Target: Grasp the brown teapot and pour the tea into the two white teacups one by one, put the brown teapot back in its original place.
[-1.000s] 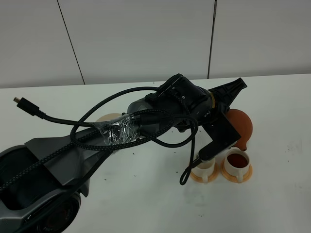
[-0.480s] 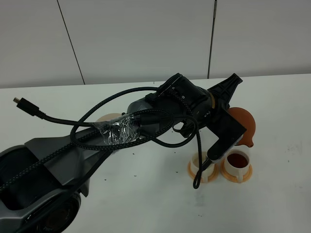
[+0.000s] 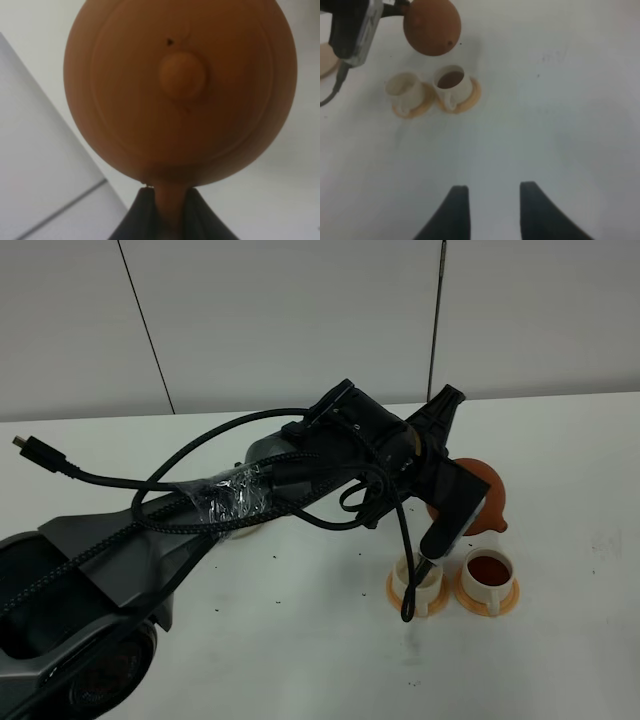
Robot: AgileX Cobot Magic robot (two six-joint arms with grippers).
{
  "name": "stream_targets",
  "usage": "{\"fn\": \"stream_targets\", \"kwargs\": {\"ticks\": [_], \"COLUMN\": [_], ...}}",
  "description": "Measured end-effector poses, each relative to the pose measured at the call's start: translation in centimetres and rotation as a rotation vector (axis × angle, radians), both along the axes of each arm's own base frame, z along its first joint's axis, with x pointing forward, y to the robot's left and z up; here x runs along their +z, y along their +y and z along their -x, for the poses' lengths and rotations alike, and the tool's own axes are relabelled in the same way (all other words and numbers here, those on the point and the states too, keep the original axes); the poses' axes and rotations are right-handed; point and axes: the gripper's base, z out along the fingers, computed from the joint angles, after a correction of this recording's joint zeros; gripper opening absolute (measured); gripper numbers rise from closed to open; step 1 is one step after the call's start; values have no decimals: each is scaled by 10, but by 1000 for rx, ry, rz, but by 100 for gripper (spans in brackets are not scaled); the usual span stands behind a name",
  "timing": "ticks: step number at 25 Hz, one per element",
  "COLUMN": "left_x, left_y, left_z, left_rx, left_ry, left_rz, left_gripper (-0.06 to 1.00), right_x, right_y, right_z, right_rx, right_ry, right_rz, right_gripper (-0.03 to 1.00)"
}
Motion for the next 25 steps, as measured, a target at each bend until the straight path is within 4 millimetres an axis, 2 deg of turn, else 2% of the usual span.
{"fn": "stream_targets", "kwargs": {"ticks": [13,25], "left_x": [-3,-7], "left_y": [21,33], "left_z": [-13,-16], "left_rx": [97,148], "left_ry": [137,238], "left_rz": [120,139], "left_gripper": [17,17], "right_x": [0,0], "right_y": [0,0], "right_z": [0,0], "right_rx": [0,0], "right_ry": [0,0], "right_rz": [0,0], "right_gripper": [24,24]}}
